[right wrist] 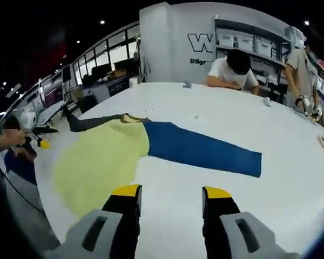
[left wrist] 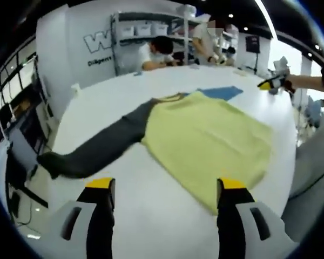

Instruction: Fold the garment on the visible template until the final outline fits inside the template.

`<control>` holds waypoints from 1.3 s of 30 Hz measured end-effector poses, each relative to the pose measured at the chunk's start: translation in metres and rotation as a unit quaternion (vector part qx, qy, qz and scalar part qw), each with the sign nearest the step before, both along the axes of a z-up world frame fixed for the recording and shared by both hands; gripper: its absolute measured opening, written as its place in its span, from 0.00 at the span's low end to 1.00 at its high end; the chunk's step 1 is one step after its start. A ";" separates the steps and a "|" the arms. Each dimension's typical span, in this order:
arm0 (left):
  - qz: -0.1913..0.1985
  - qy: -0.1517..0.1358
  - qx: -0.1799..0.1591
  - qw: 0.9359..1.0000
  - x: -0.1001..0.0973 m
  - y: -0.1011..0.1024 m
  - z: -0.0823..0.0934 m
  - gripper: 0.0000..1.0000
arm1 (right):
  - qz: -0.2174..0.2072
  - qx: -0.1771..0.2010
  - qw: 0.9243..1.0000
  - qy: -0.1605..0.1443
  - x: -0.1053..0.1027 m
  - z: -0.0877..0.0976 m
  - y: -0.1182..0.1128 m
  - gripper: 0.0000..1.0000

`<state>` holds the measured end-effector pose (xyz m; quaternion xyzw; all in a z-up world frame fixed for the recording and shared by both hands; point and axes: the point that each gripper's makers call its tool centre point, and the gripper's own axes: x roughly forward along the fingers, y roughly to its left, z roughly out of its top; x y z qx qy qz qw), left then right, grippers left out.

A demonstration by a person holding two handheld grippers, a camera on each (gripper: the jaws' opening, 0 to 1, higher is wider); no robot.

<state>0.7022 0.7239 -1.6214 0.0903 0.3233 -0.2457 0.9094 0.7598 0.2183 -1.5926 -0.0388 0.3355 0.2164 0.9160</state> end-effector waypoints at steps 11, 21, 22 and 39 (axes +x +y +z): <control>-0.040 0.058 -0.003 0.998 -0.044 -0.034 -0.038 0.60 | 0.023 0.004 1.000 0.014 -0.023 -0.008 0.027 0.38; -0.066 0.071 0.024 0.995 -0.054 -0.051 -0.054 0.46 | 0.066 0.002 0.997 0.045 -0.048 -0.025 0.058 0.35; -0.065 0.072 0.022 0.995 -0.056 -0.055 -0.053 0.45 | 0.071 0.000 0.996 0.047 -0.050 -0.027 0.060 0.35; -0.065 0.087 0.013 0.994 -0.064 -0.065 -0.058 0.35 | 0.089 -0.007 0.991 0.097 -0.076 -0.067 0.075 0.28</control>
